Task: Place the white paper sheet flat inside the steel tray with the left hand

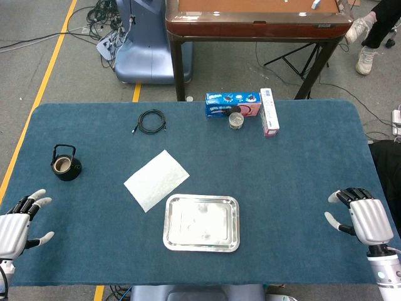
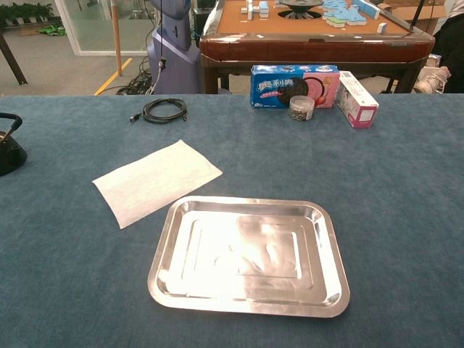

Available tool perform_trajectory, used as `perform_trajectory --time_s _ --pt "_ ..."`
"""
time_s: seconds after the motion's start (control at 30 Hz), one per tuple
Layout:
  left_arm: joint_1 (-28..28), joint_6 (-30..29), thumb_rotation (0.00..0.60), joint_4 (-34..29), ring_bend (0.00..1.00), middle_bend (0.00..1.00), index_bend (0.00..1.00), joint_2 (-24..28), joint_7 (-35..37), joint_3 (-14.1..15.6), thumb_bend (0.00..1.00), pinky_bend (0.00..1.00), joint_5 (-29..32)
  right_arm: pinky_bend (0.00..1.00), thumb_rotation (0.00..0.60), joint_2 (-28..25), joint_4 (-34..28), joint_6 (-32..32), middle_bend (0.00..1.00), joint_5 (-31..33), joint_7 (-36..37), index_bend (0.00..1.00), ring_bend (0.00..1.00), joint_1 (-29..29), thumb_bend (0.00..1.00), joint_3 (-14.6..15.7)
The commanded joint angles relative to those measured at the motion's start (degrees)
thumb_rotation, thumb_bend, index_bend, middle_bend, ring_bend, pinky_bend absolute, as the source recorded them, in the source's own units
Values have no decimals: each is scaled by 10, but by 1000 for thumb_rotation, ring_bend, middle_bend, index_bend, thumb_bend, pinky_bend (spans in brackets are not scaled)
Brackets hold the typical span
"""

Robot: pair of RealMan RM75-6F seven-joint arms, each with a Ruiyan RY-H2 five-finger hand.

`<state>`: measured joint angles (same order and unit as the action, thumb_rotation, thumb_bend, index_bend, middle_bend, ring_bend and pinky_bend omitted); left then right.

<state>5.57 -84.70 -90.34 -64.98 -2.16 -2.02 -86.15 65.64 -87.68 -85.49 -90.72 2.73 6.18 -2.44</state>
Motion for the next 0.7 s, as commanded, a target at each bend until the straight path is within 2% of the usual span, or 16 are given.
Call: perform_trajectory --time_s 0.03,0.27,0.6,0.7 --pt "0 -3 600 6 171 177 261 -6 -2 -2 85 359 2 323 600 -5 -9 -12 496 -10 -3 479 361 -4 261 3" --pt "2 -2 600 11 172 177 266 -11 2 0 90 359 -6 322 600 -11 -18 -28 496 -18 7 479 361 -11 261 5" --pt "26 -27 600 38 125 155 395 -21 49 -8 90 355 -67 323 600 -16 -18 -35 496 -14 23 479 361 -15 261 2" --pt "49 -13 600 41 48 101 452 -20 96 -9 90 270 -88 323 600 -19 -19 -40 496 -17 28 479 361 -18 261 2"
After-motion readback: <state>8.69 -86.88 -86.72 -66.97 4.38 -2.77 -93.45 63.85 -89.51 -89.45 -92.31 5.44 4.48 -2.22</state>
